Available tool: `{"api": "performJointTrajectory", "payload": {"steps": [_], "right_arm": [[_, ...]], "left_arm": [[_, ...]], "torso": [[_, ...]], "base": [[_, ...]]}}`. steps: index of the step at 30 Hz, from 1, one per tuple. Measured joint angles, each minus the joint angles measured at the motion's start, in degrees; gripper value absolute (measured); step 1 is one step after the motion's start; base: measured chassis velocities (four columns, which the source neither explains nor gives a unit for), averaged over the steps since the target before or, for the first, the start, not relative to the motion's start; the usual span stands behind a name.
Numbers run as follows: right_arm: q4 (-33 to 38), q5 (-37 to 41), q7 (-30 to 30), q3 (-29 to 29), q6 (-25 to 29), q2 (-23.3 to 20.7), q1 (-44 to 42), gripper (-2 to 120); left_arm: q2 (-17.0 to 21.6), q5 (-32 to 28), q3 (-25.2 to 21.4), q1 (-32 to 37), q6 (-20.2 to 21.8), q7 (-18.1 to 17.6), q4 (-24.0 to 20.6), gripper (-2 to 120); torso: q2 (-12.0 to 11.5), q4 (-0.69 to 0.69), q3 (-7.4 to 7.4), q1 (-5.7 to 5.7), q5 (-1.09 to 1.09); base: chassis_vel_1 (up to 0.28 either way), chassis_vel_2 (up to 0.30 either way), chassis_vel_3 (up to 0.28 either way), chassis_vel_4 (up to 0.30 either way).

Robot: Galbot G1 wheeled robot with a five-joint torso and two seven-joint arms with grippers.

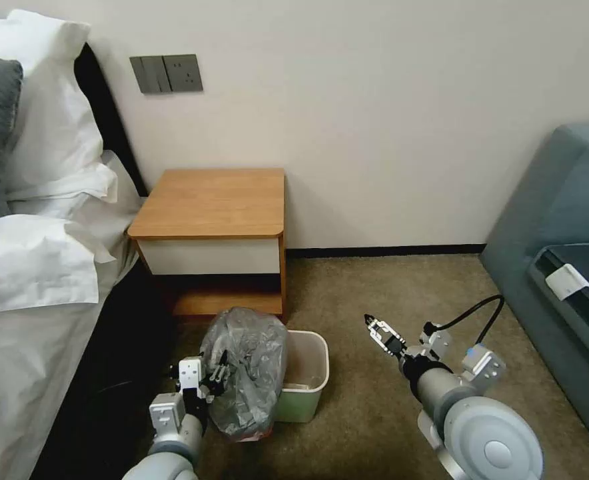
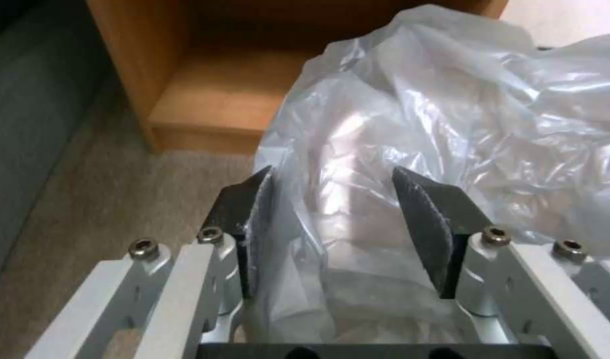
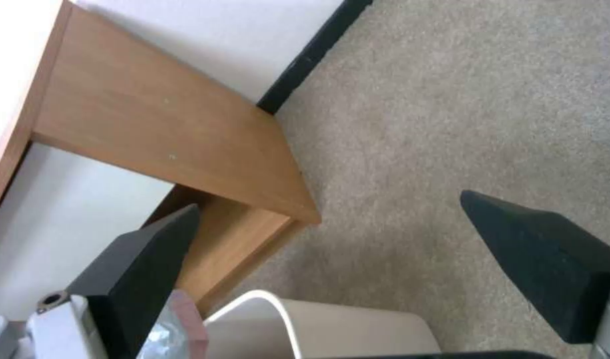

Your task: Pick up the garbage bag from the table and place it over the trash can.

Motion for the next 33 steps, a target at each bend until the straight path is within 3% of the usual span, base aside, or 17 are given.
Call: {"api": "performJointTrajectory", "payload": {"steps": [3,10,15,23,28,33], "right_arm": [[0.0,-0.2,0.0,-0.1,0.1,0.1,-0.4,100],[0.0,-0.8,0.1,-0.3,0.3,0.3,-0.8,100],[0.0,-1.1,0.3,-0.5,0.5,0.6,-1.3,100],[0.1,-1.8,0.5,-0.4,0.7,1.4,-1.9,100],[0.4,-1.9,0.5,0.7,0.7,1.5,-2.3,100],[0.6,-2.5,0.2,1.5,0.7,1.9,-2.3,100]], "left_arm": [[0.6,-1.5,0.3,-1.1,2.7,-1.3,0.1,47],[1.3,-3.1,0.9,-3.2,4.2,-1.8,1.1,47],[1.6,-4.3,0.9,-5.9,8.7,-2.6,2.1,46],[1.5,-5.4,1.3,-7.8,12.9,-3.1,2.7,30],[1.5,-6.0,1.5,-7.8,14.5,-3.4,2.7,12],[1.4,-7.4,1.6,-7.6,14.4,-4.7,2.7,9]], "torso": [[0.0,0.00,0.00,0.00,0.00],[0.0,0.00,0.00,0.00,0.00],[0.0,0.00,0.00,0.00,0.00],[0.0,0.00,0.00,0.00,0.00],[0.0,0.00,0.00,0.00,0.00],[0.0,0.00,0.00,0.00,0.00]], "base": [[0.000,0.000,0.000,0.000],[0.000,0.000,0.000,0.000],[0.000,0.000,0.000,0.000],[0.000,0.000,0.000,0.000],[0.000,0.000,0.000,0.000],[0.000,0.000,0.000,0.000]]}}
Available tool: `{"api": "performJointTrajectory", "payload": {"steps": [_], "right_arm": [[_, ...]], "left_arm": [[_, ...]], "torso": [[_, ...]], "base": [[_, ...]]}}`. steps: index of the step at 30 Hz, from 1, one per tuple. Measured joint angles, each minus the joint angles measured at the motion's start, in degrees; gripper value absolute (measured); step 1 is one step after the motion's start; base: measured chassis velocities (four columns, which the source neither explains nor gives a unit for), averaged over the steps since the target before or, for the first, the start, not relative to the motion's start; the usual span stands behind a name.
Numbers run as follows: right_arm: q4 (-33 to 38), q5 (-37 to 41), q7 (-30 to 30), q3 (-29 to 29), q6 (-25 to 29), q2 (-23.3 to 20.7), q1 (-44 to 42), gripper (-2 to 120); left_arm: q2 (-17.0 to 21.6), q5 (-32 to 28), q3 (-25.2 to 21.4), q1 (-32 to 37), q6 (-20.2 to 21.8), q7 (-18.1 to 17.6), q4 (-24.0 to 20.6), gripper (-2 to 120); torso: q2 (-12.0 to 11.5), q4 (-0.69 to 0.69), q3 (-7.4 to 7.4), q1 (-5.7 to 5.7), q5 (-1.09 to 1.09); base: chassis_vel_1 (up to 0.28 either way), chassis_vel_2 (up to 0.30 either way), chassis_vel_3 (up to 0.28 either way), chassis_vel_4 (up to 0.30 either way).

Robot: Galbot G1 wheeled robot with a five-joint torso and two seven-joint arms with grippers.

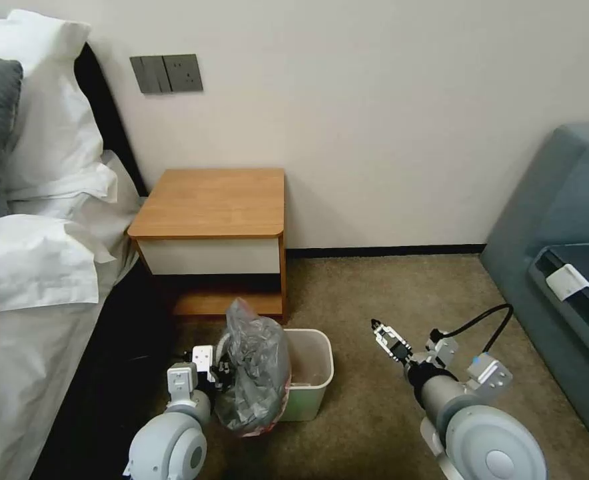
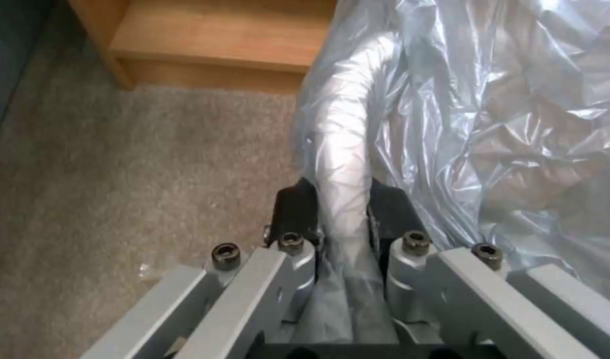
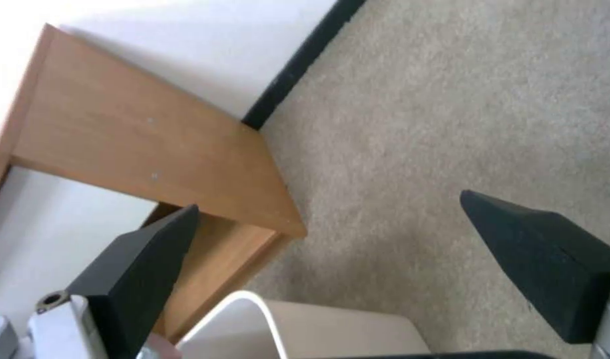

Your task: Pick up the garbage bag from the table and place it over the trash can.

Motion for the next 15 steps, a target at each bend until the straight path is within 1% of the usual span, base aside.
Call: {"api": "performJointTrajectory", "payload": {"steps": [2,3,4,5,6,7,8,10,11,12,13,14,15], "right_arm": [[0.3,-0.4,-0.5,0.2,-0.1,0.0,0.0,100],[0.8,-1.0,-1.7,0.5,-0.4,-0.1,0.0,100],[1.1,-1.6,-3.6,0.8,-0.8,-0.3,0.0,100],[1.4,-2.5,-6.2,1.1,-1.3,-0.5,0.1,100],[1.5,-3.8,-9.7,1.2,-1.9,-1.0,0.3,100],[1.5,-3.8,-9.7,1.2,-1.9,-1.0,0.3,100],[1.6,-4.6,-12.2,1.2,-2.4,-1.5,0.5,100],[2.7,-5.8,-20.3,1.1,-5.1,-3.8,1.3,100],[2.7,-5.8,-20.3,1.1,-5.1,-3.8,1.3,100],[3.0,-5.7,-22.8,1.1,-6.2,-4.7,1.6,100],[3.4,-5.5,-27.2,1.0,-8.1,-6.4,2.1,100],[3.4,-5.6,-33.1,0.5,-10.0,-8.4,3.0,100],[3.0,-6.0,-36.9,-0.4,-11.3,-9.9,4.1,100]], "left_arm": [[0.0,-0.5,-0.1,0.2,-0.8,0.0,-0.1,9],[0.0,-1.5,-0.2,0.7,-3.4,0.4,0.0,9],[0.0,-1.9,-0.4,1.4,-8.1,1.4,0.4,9],[0.0,-1.6,-0.9,2.1,-11.9,2.8,0.9,9],[0.0,-0.8,-1.5,2.9,-16.2,5.0,1.4,9],[0.0,-0.8,-1.5,2.9,-16.2,5.0,1.4,9],[-0.1,-0.2,-2.0,3.5,-19.5,6.8,1.8,9],[-0.3,1.0,-3.3,5.6,-26.6,11.0,2.3,9],[-0.3,1.0,-3.3,5.6,-26.6,11.0,2.3,9],[-0.4,1.4,-3.6,6.3,-28.4,12.2,2.3,9],[-0.5,2.3,-4.1,7.2,-31.4,14.2,2.4,9],[-0.6,3.6,-4.5,8.0,-34.7,15.8,2.7,9],[-0.7,4.5,-4.7,8.4,-36.9,16.7,2.9,9]], "torso": [[0.0,0.00,0.00,0.00,0.00],[0.0,0.00,0.00,0.00,0.00],[0.0,0.00,0.00,0.00,-0.02],[0.0,-0.01,0.00,0.00,-0.02],[0.0,0.00,0.00,0.00,0.00],[0.0,0.00,0.00,0.00,0.00],[0.0,0.00,0.00,0.00,0.00],[0.0,0.00,0.00,0.00,0.00],[0.0,0.00,0.00,0.00,0.00],[0.0,0.00,0.00,0.00,0.00],[0.0,0.00,0.00,0.00,0.00],[0.0,0.00,0.00,0.00,-0.01],[0.0,0.00,0.00,0.00,-0.01]], "base": [[0.000,0.000,0.000,0.000],[0.000,0.000,0.000,0.000],[0.000,0.000,0.000,0.000],[0.000,0.000,0.000,0.000],[0.000,0.000,0.000,0.000],[0.000,0.000,0.000,0.000],[0.000,0.000,0.000,0.000],[0.000,0.000,0.000,0.000],[0.000,0.000,0.000,0.000],[0.000,0.000,0.000,0.000],[0.000,0.000,0.000,0.000],[0.000,0.000,0.000,0.000],[0.000,0.000,0.000,0.000]]}}
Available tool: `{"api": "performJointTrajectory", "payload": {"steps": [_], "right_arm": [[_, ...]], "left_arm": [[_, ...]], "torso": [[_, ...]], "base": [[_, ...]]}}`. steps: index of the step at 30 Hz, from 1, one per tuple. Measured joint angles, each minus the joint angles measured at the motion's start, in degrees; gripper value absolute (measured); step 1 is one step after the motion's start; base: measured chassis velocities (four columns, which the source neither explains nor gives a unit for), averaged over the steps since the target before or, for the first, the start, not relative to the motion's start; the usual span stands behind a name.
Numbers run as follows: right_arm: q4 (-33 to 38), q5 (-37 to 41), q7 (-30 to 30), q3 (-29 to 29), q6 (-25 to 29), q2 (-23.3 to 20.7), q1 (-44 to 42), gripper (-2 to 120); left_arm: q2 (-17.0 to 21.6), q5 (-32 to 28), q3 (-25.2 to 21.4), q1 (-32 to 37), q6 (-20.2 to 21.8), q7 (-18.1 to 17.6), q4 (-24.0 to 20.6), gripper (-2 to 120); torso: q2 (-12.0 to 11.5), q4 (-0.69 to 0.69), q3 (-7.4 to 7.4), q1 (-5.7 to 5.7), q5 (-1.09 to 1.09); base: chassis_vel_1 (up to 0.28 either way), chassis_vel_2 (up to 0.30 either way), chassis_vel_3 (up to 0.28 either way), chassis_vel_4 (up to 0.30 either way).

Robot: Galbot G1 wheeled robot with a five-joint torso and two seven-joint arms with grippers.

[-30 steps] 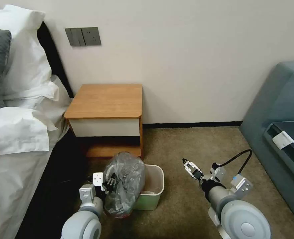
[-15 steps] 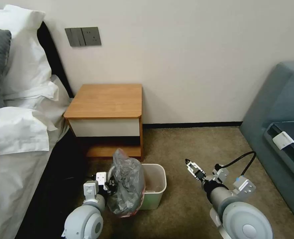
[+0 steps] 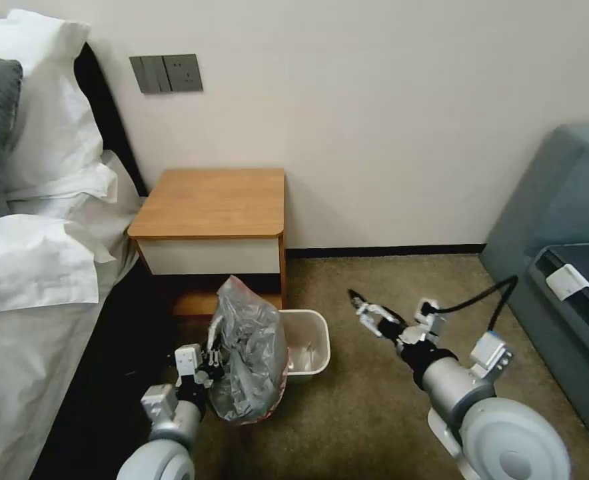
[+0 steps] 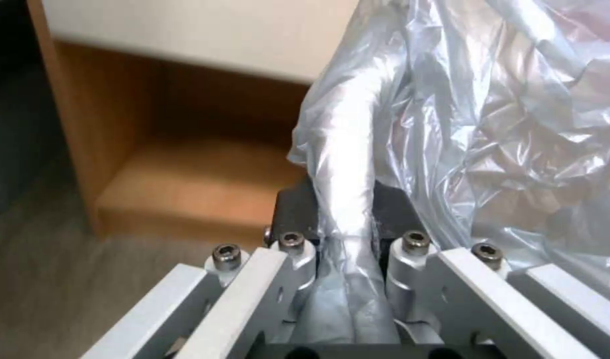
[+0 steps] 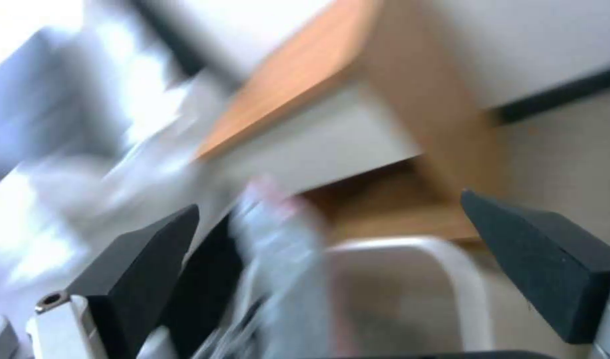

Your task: Pick up the garbage bag from the table and place it over the trash can.

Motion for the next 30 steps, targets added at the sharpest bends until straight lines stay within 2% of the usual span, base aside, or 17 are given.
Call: {"api": "performJointTrajectory", "payload": {"steps": [1,4,5,7,10,18,21,22,24,27,30], "right_arm": [[0.0,0.0,0.0,0.0,0.0,0.0,0.0,100],[-2.4,0.1,-5.4,-5.9,-2.2,-4.1,7.1,100],[-2.4,0.1,-5.4,-5.9,-2.2,-4.1,7.1,100],[-4.8,0.6,-5.8,-10.4,-2.4,-5.1,12.7,100],[-9.4,0.2,-6.3,-16.4,-2.4,-5.0,20.4,100],[-16.3,-0.9,-7.0,-24.7,-2.0,-2.7,28.2,98],[-16.5,-0.2,-3.2,-26.6,-2.0,-1.8,29.6,86],[-16.5,-0.2,-3.2,-26.6,-2.0,-1.8,29.6,86],[-14.2,2.2,1.3,-26.3,-2.0,-2.2,28.5,76],[-12.4,2.8,3.5,-25.6,-1.9,-3.1,26.9,68],[-11.6,3.2,5.4,-25.5,-1.7,-3.1,25.5,81]], "left_arm": [[0.0,0.0,0.0,0.0,0.0,0.0,0.0,9],[-0.6,1.9,-0.8,0.4,-5.5,2.8,0.8,9],[-0.6,1.9,-0.8,0.4,-5.5,2.8,0.8,9],[-1.1,2.8,-1.0,0.3,-7.9,4.1,1.3,9],[-1.8,4.1,-1.3,0.3,-10.0,5.1,1.7,9],[-2.4,4.4,-2.4,0.4,-11.6,6.2,1.7,9],[-2.8,4.1,-3.1,0.3,-11.6,6.3,1.7,9],[-2.8,4.1,-3.1,0.3,-11.6,6.3,1.7,9],[-3.1,3.9,-3.3,0.1,-11.5,6.3,1.7,9],[-3.4,3.6,-3.4,0.0,-11.4,6.3,1.6,9],[-3.5,3.2,-3.4,0.0,-11.1,6.2,1.4,9]], "torso": [[0.0,0.00,0.00,0.00,0.00],[0.0,0.00,0.00,0.00,0.00],[0.0,0.00,0.00,0.00,0.00],[0.0,0.01,0.01,0.00,0.01],[0.0,0.02,0.00,0.00,0.00],[0.0,0.01,0.01,0.00,0.01],[0.0,0.02,0.01,0.00,0.01],[0.0,0.02,0.01,0.00,0.01],[0.0,0.01,0.00,0.00,0.00],[0.0,-0.01,0.00,0.00,0.00],[0.0,-0.01,0.00,0.00,0.00]], "base": [[0.000,0.000,0.000,0.000],[0.000,0.000,0.000,0.000],[0.000,0.000,0.000,0.000],[0.000,0.000,0.000,0.000],[0.000,0.000,0.000,0.000],[0.000,0.000,0.000,0.000],[0.000,0.000,0.000,0.000],[0.000,0.000,0.000,0.000],[0.000,0.000,0.000,0.000],[0.000,0.000,0.000,0.000],[0.000,0.000,0.000,0.000]]}}
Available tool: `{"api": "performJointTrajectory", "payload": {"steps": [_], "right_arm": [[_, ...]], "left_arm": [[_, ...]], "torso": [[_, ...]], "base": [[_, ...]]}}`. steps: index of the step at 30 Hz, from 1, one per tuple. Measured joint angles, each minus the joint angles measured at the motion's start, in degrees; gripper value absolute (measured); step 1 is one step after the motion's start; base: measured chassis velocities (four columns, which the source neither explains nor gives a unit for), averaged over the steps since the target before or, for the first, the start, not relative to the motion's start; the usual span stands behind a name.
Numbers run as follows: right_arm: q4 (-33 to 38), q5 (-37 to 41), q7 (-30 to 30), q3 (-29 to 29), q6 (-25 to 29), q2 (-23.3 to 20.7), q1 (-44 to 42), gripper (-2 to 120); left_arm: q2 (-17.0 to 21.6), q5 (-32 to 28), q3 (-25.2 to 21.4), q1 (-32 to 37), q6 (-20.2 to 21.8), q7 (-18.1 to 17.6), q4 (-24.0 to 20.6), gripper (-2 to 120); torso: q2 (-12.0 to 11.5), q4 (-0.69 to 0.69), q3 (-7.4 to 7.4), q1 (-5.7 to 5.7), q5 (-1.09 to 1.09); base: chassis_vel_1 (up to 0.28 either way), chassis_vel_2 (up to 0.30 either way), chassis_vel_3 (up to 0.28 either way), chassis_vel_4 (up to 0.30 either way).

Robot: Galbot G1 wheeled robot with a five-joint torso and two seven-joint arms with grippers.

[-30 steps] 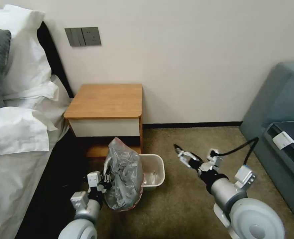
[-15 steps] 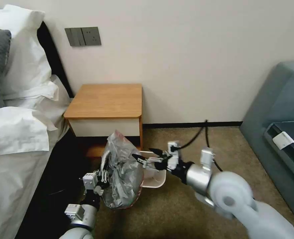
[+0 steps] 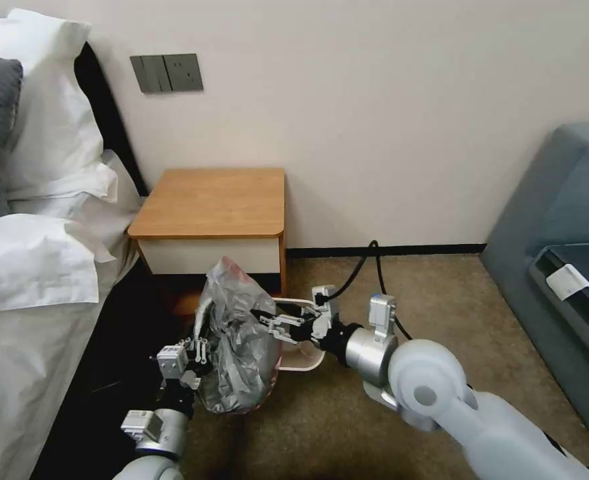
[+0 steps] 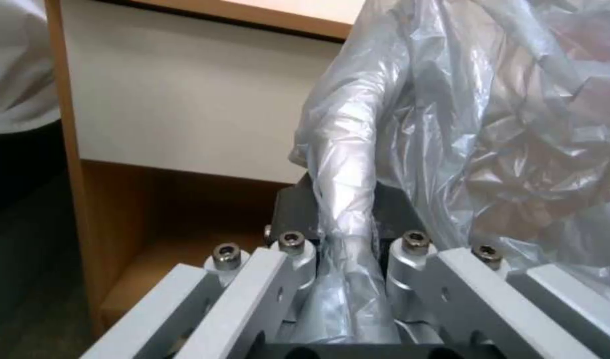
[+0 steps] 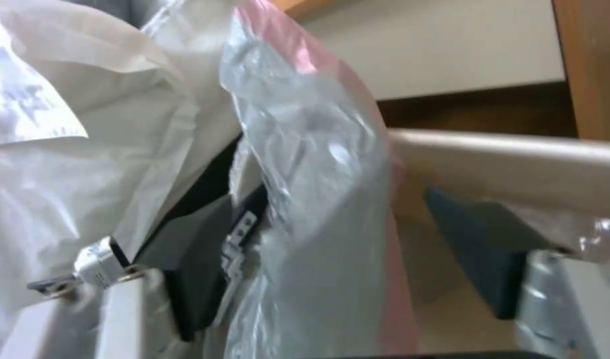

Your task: Pick up the garbage bag from the table and place it over the trash can.

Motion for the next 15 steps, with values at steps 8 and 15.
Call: {"api": "performJointTrajectory", "payload": {"steps": [8,15], "right_arm": [[-3.4,1.1,0.5,-1.3,1.5,3.2,0.7,82],[-4.3,-0.8,-0.5,-2.6,2.3,4.0,1.5,55]], "left_arm": [[0.5,-0.3,0.0,0.1,0.0,0.0,-0.6,9],[0.5,-0.4,-0.5,0.3,0.1,0.4,-1.2,9]], "torso": [[0.0,0.01,0.00,0.00,0.01],[0.0,0.01,0.00,0.00,0.01]], "base": [[0.000,0.000,0.000,0.000],[0.000,0.000,0.000,0.000]]}}
